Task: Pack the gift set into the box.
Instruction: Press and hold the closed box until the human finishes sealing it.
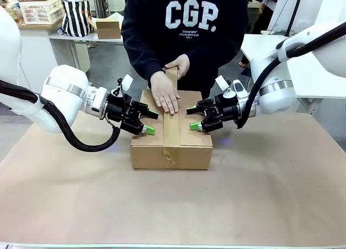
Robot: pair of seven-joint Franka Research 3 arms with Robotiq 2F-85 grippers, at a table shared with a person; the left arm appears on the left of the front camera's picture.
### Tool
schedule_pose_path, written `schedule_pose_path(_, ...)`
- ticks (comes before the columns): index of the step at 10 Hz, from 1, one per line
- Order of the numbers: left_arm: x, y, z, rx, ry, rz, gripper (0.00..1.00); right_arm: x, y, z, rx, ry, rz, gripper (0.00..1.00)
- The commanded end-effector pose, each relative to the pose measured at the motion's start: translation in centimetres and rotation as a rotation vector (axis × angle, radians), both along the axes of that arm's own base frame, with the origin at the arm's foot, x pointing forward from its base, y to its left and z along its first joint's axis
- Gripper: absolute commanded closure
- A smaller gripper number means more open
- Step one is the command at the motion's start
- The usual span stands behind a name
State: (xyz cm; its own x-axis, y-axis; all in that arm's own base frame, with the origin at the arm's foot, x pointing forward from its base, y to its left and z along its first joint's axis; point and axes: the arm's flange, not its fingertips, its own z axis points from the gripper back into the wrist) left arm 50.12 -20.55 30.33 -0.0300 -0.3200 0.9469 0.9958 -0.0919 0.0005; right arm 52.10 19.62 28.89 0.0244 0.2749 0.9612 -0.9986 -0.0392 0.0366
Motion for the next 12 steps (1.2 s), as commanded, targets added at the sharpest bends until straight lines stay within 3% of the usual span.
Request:
schedule_pose_path(1, -0.13, 0.05, -0.37, 0.008, 0.005, 0.003, 0.0, -0.21, -0.12, -0.29, -0.005, 0.006, -0.013, 0.0)
schedule_pose_path(12, -0.13, 0.05, -0.37, 0.008, 0.005, 0.003, 0.0, -0.21, -0.12, -0.29, -0.005, 0.006, -0.013, 0.0)
